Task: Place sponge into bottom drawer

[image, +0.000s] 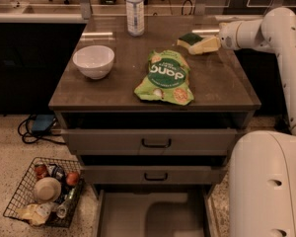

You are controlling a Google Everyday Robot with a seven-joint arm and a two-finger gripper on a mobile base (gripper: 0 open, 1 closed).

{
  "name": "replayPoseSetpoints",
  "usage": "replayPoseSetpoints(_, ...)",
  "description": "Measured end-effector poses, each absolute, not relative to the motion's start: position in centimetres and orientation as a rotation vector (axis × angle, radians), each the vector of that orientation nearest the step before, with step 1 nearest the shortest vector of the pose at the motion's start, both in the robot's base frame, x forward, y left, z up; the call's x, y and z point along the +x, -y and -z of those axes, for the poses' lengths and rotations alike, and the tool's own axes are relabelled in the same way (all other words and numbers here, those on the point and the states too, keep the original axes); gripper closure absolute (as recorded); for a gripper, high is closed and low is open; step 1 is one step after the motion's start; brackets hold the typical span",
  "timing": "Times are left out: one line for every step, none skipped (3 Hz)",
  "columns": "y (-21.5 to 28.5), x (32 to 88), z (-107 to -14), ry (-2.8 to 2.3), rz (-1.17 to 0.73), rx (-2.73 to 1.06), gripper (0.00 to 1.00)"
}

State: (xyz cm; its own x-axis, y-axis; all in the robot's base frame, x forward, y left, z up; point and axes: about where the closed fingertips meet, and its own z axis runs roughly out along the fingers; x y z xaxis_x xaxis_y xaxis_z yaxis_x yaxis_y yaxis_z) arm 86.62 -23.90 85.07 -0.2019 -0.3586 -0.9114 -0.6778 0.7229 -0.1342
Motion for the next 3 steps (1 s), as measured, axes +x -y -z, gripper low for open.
replayPoseSetpoints(22.6, 86.9, -82.7, -1.834, -0.412, -0.809, 0.0)
replayPoseSetpoints(21.6, 86.9, -80.8, -1.846, -0.471, -0.805, 0.18)
replayPoseSetpoints(21.4, 87.0, -80.7, -1.846, -0.474, -0.807, 0.42)
